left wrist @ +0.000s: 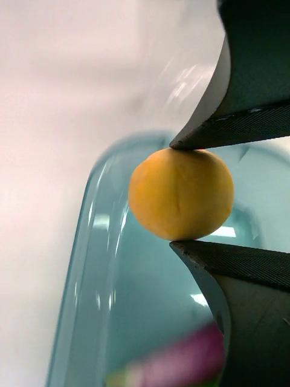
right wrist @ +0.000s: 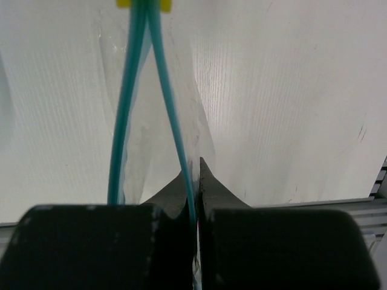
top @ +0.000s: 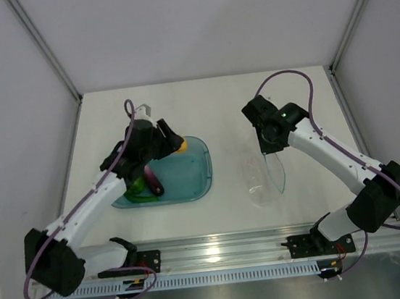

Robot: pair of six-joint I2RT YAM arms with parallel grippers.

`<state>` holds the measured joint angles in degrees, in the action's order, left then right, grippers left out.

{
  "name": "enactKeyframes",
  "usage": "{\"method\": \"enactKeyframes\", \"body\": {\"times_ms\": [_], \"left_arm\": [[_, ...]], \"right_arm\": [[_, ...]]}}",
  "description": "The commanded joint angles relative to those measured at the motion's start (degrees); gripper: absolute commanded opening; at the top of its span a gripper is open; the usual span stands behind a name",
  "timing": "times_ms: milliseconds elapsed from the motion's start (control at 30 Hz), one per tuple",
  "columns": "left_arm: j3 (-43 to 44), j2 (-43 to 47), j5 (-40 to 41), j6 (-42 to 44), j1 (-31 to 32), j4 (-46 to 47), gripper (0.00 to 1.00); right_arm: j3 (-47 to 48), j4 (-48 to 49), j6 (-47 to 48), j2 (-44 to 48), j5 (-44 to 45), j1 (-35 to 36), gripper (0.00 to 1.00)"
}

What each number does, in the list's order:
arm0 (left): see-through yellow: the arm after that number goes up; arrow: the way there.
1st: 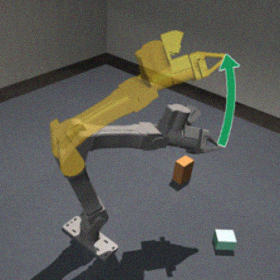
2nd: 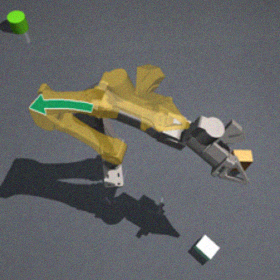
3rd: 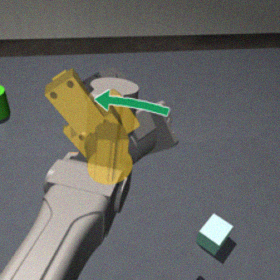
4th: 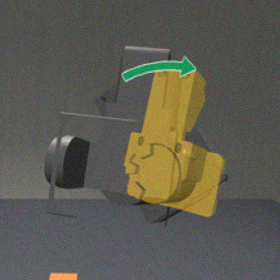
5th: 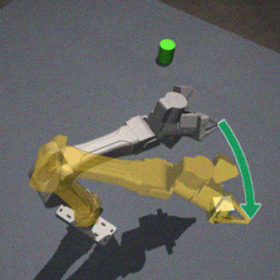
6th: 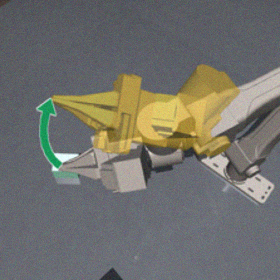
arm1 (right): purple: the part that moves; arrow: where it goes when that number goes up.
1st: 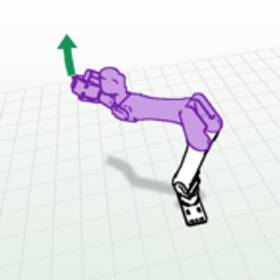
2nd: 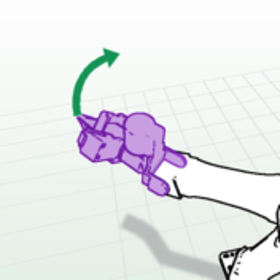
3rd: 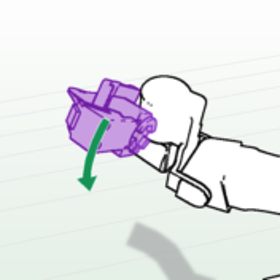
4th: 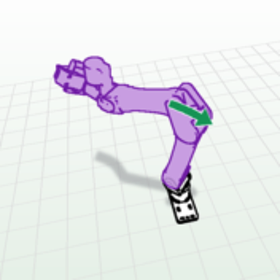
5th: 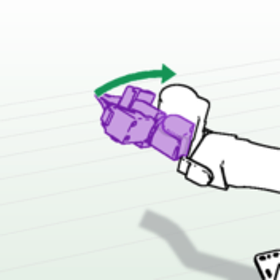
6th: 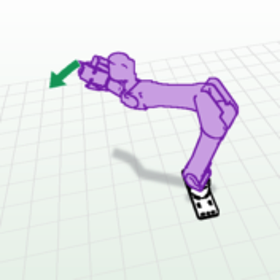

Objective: Place the food in the zip-top bag and seal the zipper
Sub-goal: Pick up the fake fruit from the bin, then place the fake fruit in the zipper food storage bag.

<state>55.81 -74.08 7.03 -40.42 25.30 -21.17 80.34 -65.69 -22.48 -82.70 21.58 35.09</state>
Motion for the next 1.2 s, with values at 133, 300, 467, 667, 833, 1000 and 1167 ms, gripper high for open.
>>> {"method": "enactKeyframes", "body": {"times_ms": [133,300,467,667,833,1000,1167], "left_arm": [[-3.4,14.3,-15.7,1.1,16.2,24.4,0.01],[-4.6,12.1,-17.0,-0.6,24.5,38.5,0.01],[-4.9,7.3,-17.6,-0.4,31.0,46.8,0.01],[-5.0,1.8,-19.7,-0.7,34.8,53.3,0.01],[-3.3,-2.0,-19.2,-0.4,36.2,52.0,0.01],[-3.3,-1.9,-12.4,0.3,36.8,43.6,0.00],[-2.1,-2.9,-7.5,-0.8,36.8,36.6,0.00]], "right_arm": [[3.7,0.4,-3.2,0.5,-2.7,0.3,0.00],[4.7,-0.1,-4.2,1.3,-5.3,0.3,0.00],[3.9,-0.2,-5.6,1.2,-5.9,0.3,0.00],[2.9,0.1,-6.5,2.3,-7.2,0.3,0.00],[3.1,-0.1,-6.8,2.3,-7.9,0.3,0.00],[3.2,-0.6,-6.9,3.2,-8.2,0.2,0.00],[3.1,-0.3,-6.9,3.8,-9.3,0.2,0.00]]}}
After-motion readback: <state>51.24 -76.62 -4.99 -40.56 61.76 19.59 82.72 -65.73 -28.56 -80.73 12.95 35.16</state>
